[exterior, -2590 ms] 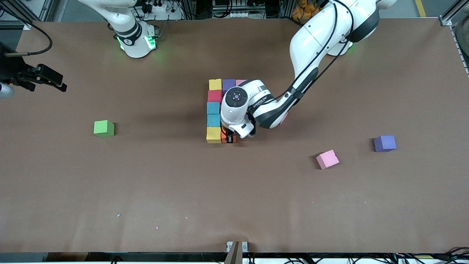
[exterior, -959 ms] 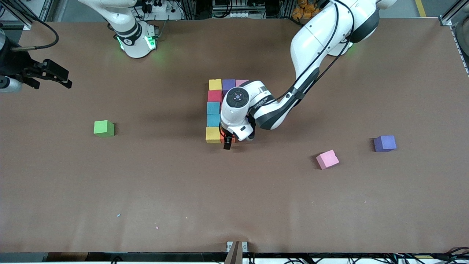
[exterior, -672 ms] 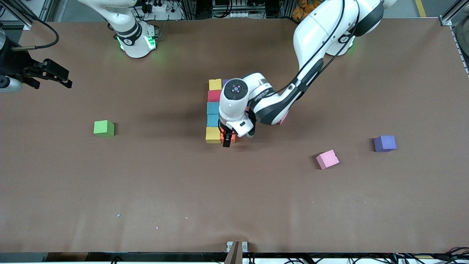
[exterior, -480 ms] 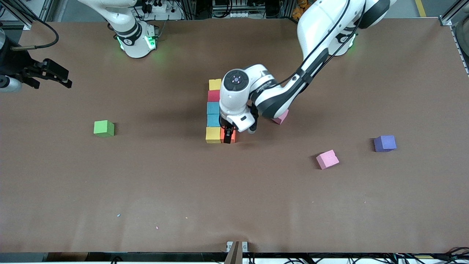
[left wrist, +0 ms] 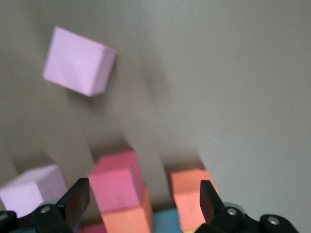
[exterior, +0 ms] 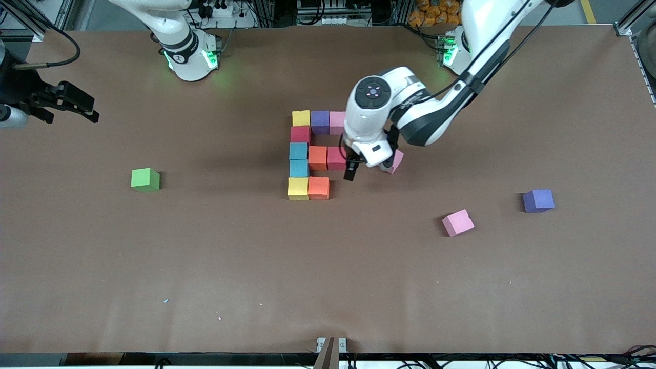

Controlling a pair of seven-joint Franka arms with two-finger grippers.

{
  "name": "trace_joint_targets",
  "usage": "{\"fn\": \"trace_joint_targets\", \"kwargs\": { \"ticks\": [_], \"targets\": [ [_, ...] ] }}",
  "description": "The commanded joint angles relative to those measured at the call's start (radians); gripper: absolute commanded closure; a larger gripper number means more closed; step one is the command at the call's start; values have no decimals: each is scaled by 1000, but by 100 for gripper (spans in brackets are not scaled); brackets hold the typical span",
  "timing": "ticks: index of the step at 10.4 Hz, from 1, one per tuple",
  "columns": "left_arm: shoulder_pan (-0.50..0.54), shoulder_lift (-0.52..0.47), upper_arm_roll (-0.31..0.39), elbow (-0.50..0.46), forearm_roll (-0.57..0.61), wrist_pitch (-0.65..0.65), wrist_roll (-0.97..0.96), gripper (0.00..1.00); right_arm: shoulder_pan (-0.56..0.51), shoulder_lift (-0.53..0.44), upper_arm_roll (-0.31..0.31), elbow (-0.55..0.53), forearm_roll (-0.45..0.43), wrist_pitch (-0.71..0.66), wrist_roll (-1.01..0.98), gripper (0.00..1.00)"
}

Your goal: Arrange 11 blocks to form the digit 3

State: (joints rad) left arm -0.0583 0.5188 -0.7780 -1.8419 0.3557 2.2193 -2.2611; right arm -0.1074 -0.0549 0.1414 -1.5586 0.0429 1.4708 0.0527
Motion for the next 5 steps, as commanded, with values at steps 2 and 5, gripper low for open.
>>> {"fn": "trace_joint_targets", "kwargs": {
  "ticks": [2, 5],
  "targets": [
    [126, -91, -60, -229, -6, 118, 110, 0, -5, -16, 7, -4, 0, -9, 3, 0],
    [179, -94, -60, -289, 19, 145, 219, 0, -6, -16, 12, -4, 0, -10, 3, 0]
  ]
}}
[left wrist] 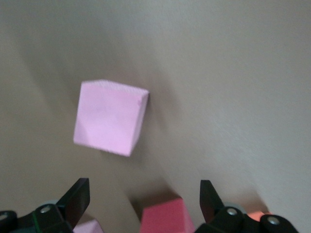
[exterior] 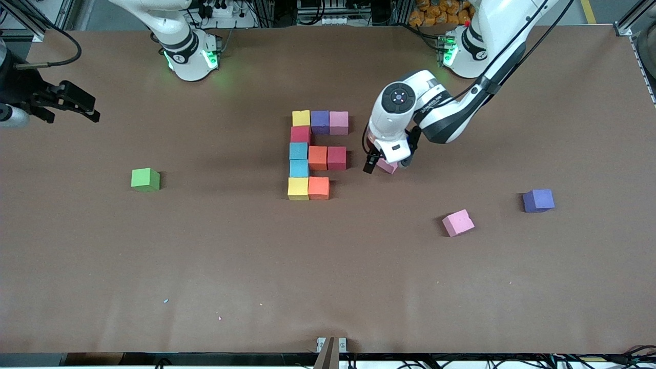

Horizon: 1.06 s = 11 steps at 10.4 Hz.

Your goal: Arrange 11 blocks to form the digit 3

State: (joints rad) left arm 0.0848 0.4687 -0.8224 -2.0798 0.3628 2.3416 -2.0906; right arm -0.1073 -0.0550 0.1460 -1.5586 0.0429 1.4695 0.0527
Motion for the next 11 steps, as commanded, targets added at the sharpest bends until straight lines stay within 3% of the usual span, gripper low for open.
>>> {"fn": "trace_joint_targets", "kwargs": {
  "ticks": [1, 11],
  "targets": [
    [52, -38, -15, -60, 13, 24, 84, 0, -6, -16, 7, -3, 0, -8, 0, 0],
    [61, 30, -12, -88, 122, 30, 139, 0, -11, -16, 15, -5, 0, -11, -7, 0]
  ]
}}
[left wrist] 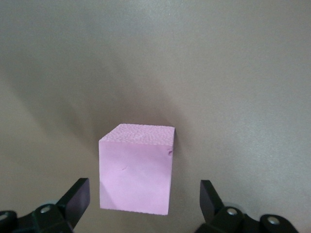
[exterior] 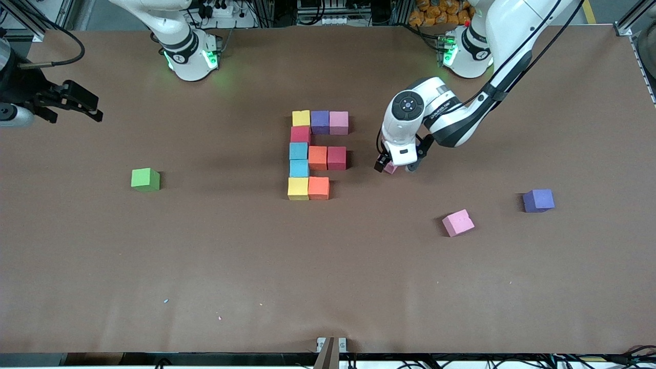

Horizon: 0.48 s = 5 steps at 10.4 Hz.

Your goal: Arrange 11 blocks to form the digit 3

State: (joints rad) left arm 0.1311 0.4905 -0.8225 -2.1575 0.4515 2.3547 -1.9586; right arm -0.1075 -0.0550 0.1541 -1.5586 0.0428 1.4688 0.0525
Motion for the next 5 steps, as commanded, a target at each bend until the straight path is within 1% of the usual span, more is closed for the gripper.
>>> {"fn": "trace_joint_targets", "kwargs": {
  "ticks": [1, 3, 5],
  "targets": [
    [16, 19, -10, -13, 56, 17, 7, 0, -11, -16, 7, -5, 0, -10, -7, 0],
    [15, 32, -10, -18, 85, 17, 7, 0, -11, -16, 5, -5, 0, -10, -7, 0],
    [12, 40, -10, -19, 90, 17, 7, 0, -11, -16, 5, -5, -1, -8, -7, 0]
  ]
}}
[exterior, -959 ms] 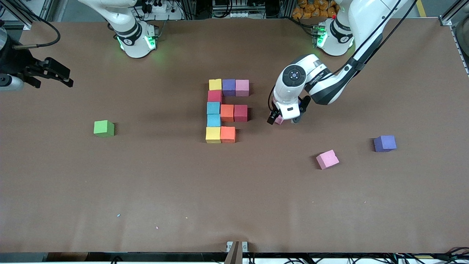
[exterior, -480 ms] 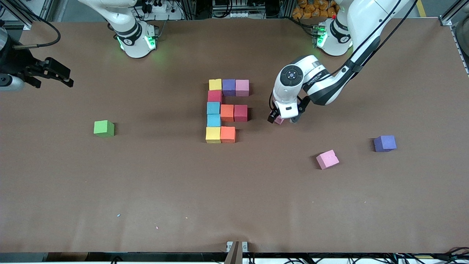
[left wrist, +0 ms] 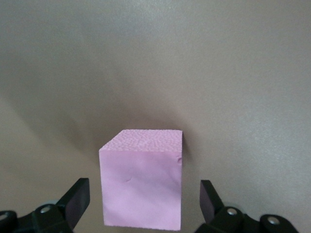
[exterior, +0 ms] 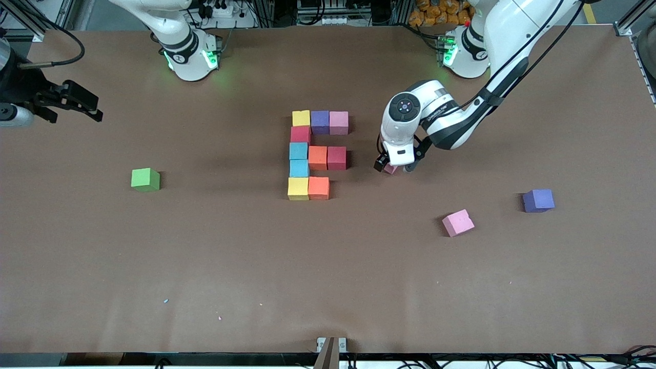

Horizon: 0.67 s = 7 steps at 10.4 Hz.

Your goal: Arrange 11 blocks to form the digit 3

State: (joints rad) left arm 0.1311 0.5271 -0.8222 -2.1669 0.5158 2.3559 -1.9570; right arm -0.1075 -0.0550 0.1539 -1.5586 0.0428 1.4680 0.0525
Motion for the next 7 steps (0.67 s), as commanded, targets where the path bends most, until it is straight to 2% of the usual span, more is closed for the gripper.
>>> {"fn": "trace_joint_targets", "kwargs": {
  "ticks": [1, 2, 3, 4, 5, 6, 7],
  "targets": [
    [12, 5, -11, -10, 27, 16, 6, 0, -11, -16, 6, -5, -1, -9, -7, 0],
    [12, 11, -11, -10, 41, 16, 6, 0, -11, -16, 4, -5, -1, -8, -7, 0],
    [12, 13, -11, -10, 47, 14, 6, 6, -11, -16, 4, -5, -6, -8, -5, 0],
    [13, 13, -11, -8, 47, 14, 6, 22, -11, -16, 4, -5, -7, -9, -5, 0],
    [13, 13, -11, -8, 47, 13, 6, 30, -11, -16, 4, -5, -8, -9, -5, 0],
    [13, 13, -11, -8, 47, 13, 6, 33, -11, -16, 4, -5, -8, -9, -5, 0],
    [13, 13, -11, -8, 47, 11, 6, 44, -11, -16, 4, -5, -8, -9, -5, 0]
  ]
}}
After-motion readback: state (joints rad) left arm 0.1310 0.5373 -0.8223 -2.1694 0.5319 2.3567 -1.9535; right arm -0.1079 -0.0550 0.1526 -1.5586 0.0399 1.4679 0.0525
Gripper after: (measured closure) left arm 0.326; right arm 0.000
